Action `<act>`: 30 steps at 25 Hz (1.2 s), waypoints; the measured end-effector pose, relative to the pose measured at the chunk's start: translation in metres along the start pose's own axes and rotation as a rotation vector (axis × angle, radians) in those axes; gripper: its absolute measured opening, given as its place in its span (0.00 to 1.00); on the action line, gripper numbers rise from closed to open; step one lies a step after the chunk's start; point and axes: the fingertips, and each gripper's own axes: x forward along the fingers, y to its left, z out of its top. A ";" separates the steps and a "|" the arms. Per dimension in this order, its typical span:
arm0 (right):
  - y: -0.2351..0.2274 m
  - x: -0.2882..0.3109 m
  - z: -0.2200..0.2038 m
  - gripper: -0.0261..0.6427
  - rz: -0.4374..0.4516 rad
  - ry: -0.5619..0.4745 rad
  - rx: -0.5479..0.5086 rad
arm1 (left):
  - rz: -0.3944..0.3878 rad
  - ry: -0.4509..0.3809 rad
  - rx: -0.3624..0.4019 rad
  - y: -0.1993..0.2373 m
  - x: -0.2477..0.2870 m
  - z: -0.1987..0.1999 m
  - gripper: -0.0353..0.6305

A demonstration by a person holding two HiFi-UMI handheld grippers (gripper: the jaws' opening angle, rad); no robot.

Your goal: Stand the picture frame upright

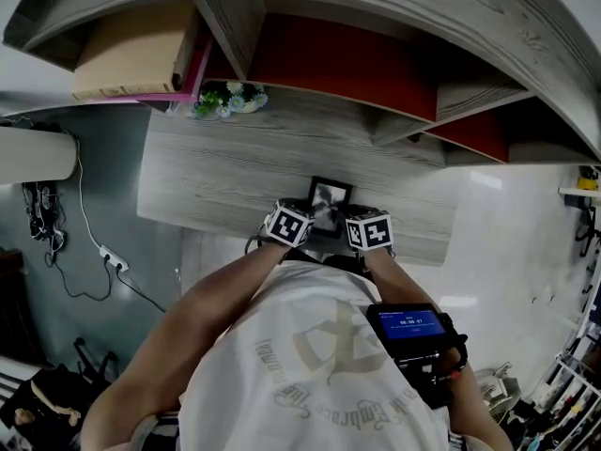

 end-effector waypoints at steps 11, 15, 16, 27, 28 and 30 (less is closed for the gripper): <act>0.006 -0.003 -0.002 0.22 0.022 -0.050 0.031 | 0.002 -0.042 -0.063 0.000 -0.012 0.001 0.21; 0.009 -0.007 0.000 0.22 0.027 -0.082 0.008 | 0.003 -0.066 -0.061 -0.002 -0.016 0.000 0.21; 0.009 -0.008 0.001 0.22 0.029 -0.090 0.004 | 0.002 -0.071 -0.060 -0.002 -0.017 0.001 0.21; 0.007 -0.026 0.013 0.21 -0.010 -0.172 -0.041 | 0.010 -0.125 0.014 -0.011 -0.025 0.017 0.21; 0.006 -0.028 0.014 0.21 -0.013 -0.180 -0.043 | 0.008 -0.132 0.019 -0.012 -0.025 0.019 0.21; 0.005 -0.032 0.016 0.21 -0.021 -0.192 -0.048 | 0.007 -0.141 0.030 -0.014 -0.027 0.022 0.21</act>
